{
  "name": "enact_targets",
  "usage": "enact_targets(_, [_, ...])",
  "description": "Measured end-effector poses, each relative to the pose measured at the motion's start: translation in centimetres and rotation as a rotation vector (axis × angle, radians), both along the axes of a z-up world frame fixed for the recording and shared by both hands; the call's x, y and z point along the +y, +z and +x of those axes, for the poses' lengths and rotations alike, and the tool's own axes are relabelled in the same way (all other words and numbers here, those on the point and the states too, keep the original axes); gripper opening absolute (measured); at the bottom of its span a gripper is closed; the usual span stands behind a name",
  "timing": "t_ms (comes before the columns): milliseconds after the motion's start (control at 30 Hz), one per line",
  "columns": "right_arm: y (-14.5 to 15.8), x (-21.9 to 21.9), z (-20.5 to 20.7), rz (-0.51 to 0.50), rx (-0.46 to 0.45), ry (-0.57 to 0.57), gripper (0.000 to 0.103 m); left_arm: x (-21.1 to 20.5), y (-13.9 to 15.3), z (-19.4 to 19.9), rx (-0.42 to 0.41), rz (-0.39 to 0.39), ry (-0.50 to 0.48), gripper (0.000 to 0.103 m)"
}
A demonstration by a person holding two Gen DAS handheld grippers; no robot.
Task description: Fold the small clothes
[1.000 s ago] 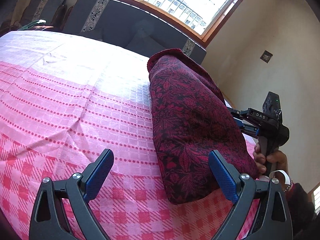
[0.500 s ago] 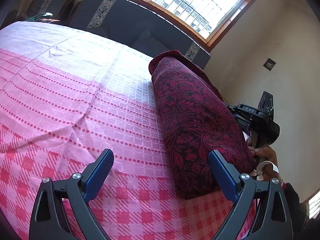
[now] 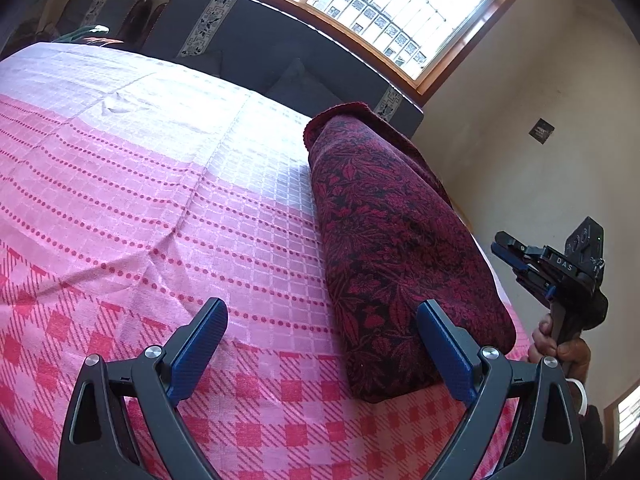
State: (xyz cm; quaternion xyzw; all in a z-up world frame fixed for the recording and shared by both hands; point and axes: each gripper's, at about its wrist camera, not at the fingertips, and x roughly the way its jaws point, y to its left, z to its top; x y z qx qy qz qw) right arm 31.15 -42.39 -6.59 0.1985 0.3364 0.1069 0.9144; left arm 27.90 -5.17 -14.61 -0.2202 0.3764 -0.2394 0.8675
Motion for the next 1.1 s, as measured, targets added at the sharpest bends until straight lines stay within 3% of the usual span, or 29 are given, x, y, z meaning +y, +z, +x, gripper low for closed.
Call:
enact_targets(100, [-0.2,2.0,-3.2,-0.084,-0.001,0.033,0.022,-0.1,0.1,-0.1,-0.002,0.007,0.006,0.095])
enact_targets(233, [-3.1,3.9,-4.5,-0.204,0.067,0.023,0.018,-0.5,0.3,-0.1,-0.007,0.027,0.01,0.095])
enact_targets(467, [-5.7,3.9,-4.2,-0.203,0.124,-0.016,0.016,-0.8,0.4,-0.4,-0.01,0.066,0.033,0.095])
enact_targets(600, [-5.6,3.6,-5.0,-0.176,0.086,-0.019,0.018,-1.9,1.9,-1.7,-0.087,0.193,0.065,0.095])
enact_targets(733, [-5.1,2.6,-6.5,-0.14,0.012,-0.068,0.024,-2.8,3.9,-2.8,-0.169,0.312,0.122,0.095])
enact_targets(933, [-5.2,2.0,-6.5,-0.122,0.012,-0.108,0.037,-4.3,5.2,-2.8,-0.225,0.458,0.154,0.096])
enact_targets(1000, [-5.3,1.7,-6.5,-0.104,0.014,-0.124,0.05,-4.8,5.3,-2.5,-0.234,0.484,0.154,0.096])
enact_targets(1033, [-5.3,1.4,-6.5,-0.09,0.011,-0.128,0.062,-4.9,5.2,-2.6,-0.238,0.495,0.154,0.096])
enact_targets(1100, [-5.3,1.0,-6.8,-0.069,0.002,-0.134,0.065,-5.1,5.0,-2.5,-0.241,0.509,0.147,0.097])
